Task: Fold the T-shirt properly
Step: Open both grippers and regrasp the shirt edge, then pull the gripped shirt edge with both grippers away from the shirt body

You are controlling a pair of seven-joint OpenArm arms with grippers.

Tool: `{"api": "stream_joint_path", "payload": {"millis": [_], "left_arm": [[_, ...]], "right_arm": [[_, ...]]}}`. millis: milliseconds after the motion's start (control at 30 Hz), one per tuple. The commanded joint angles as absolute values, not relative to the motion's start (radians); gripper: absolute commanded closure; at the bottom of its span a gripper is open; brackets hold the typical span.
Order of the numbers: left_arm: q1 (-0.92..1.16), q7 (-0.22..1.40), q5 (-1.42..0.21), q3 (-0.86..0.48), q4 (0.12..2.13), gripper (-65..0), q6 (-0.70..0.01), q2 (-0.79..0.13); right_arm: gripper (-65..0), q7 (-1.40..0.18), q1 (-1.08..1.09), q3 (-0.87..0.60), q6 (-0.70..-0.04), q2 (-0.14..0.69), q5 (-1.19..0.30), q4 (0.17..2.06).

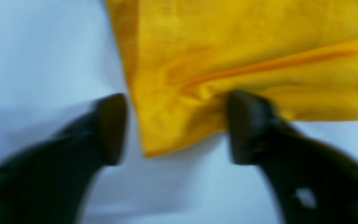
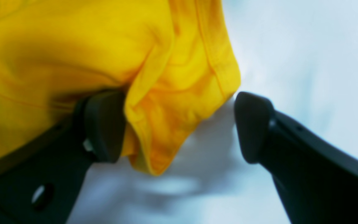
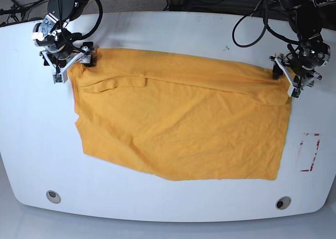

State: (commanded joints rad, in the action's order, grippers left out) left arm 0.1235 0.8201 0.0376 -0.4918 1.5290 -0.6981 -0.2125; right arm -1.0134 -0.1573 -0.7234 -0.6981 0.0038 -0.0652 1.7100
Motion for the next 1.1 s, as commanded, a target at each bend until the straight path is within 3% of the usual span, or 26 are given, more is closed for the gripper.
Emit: {"api": "stream_joint_path", "payload": {"millis": [300, 367, 733, 1100], "left_arm": [[0.145, 0.829, 0.039, -0.492, 1.537, -3.5, -0.698, -0.209], [0.163, 0.829, 0.039, -0.492, 1.54, -1.0, -0.698, -0.209], [0.294, 0.829, 0.039, -0.492, 1.666, 0.0, -0.698, -0.209], [0.449, 0.829, 0.039, -0.492, 1.742, 0.0, -0.698, -0.209]], "right_arm": [[-3.0, -1.018, -0.162, -0.723, -0.698, 0.005, -0.064, 1.71], [0.0, -1.018, -0.165, -0.723, -0.698, 0.005, -0.062, 1.713], [-1.4, -1.02, -0.249, -0.723, -0.698, 0.031, -0.067, 1.728], [-1.4, -1.02, -0.38, -0.723, -0.698, 0.039, -0.064, 1.865]]}}
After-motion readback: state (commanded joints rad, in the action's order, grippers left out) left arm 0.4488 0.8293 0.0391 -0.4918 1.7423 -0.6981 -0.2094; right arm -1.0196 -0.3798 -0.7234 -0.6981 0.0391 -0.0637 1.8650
